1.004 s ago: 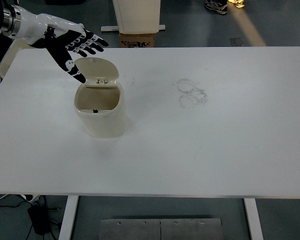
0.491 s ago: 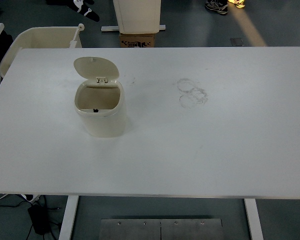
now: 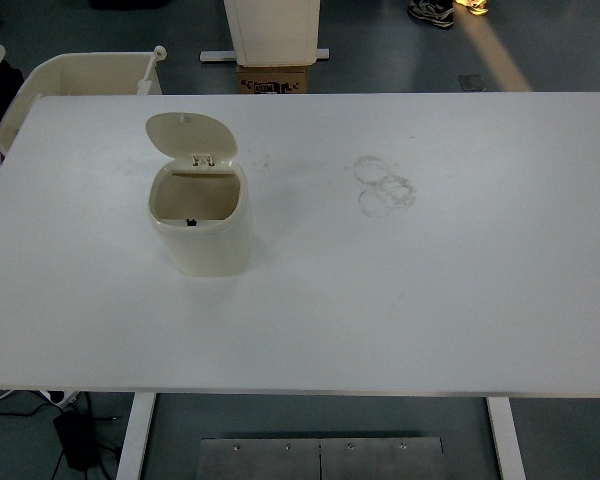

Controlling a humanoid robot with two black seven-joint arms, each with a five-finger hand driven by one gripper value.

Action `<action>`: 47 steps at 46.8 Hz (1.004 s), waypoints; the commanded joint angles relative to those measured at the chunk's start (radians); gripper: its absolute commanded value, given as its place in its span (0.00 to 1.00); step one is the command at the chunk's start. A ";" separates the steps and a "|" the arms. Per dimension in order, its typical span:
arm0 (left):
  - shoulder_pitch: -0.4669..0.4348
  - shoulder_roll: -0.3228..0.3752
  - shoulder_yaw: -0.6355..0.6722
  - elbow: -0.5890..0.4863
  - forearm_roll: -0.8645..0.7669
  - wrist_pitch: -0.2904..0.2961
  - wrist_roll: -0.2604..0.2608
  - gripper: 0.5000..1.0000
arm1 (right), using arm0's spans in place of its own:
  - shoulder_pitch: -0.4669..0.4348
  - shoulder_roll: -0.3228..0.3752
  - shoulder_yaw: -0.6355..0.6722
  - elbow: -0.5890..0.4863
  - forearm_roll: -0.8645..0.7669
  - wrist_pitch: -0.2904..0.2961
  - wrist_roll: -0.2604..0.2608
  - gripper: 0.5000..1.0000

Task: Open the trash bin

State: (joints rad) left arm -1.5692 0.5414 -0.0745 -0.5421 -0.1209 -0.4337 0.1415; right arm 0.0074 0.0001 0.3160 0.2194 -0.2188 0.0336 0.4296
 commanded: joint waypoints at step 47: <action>0.509 -0.004 -0.346 0.221 -0.177 0.150 -0.198 1.00 | 0.000 0.000 0.000 0.001 0.001 0.002 0.000 0.98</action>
State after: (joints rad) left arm -1.0755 0.5360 -0.4182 -0.3219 -0.2716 -0.2840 -0.0569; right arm 0.0077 0.0000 0.3160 0.2209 -0.2180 0.0354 0.4295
